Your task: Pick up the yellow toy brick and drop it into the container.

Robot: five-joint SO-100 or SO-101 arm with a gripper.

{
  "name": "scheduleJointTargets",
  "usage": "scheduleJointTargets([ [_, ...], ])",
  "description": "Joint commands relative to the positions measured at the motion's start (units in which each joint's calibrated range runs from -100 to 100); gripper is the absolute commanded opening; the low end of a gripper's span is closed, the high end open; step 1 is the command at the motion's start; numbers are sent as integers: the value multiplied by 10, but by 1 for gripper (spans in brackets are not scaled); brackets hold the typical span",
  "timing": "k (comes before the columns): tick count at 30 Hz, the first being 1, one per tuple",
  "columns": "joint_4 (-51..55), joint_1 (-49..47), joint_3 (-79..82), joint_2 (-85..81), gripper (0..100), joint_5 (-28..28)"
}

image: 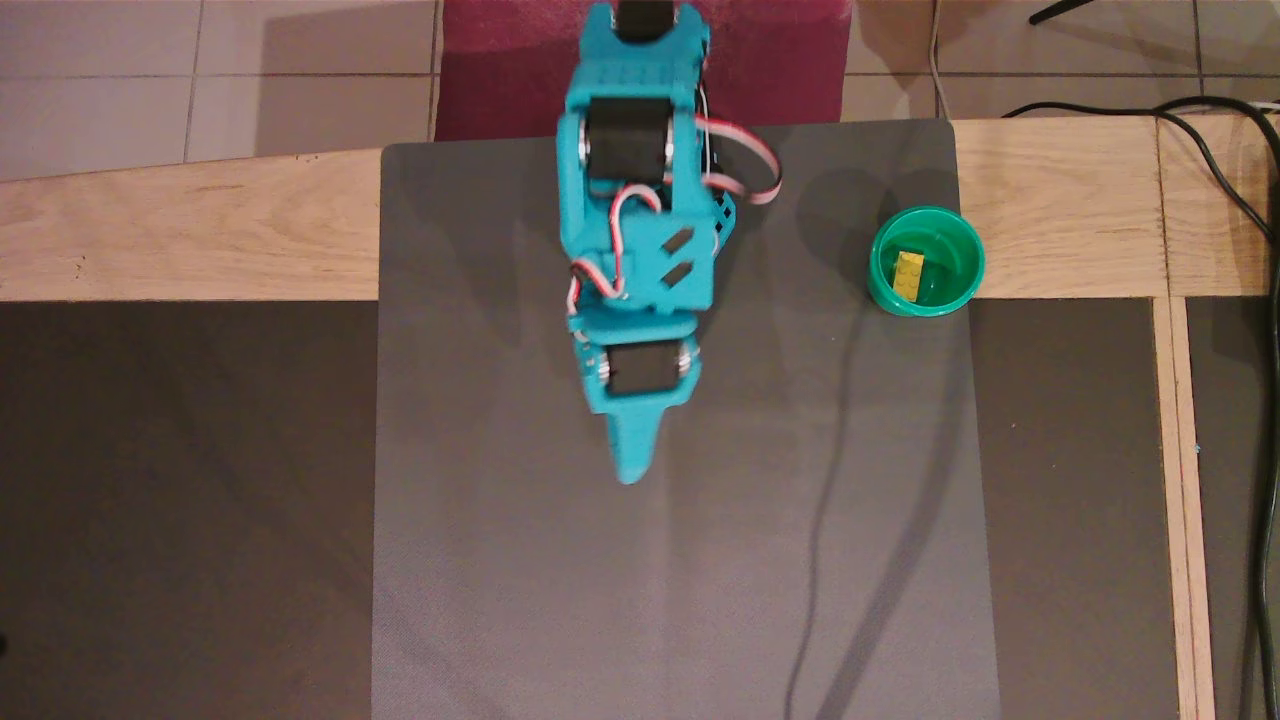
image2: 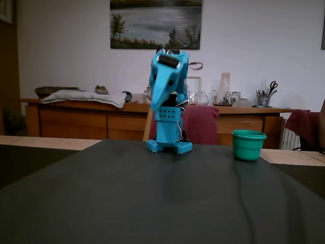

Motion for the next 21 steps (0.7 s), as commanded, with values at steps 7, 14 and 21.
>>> scheduleJointTargets([
  [7, -47, 7, 125, -13, 0, 0],
  [14, -88, 6, 184, -13, 0, 0],
  [21, -88, 3, 184, -13, 0, 0],
])
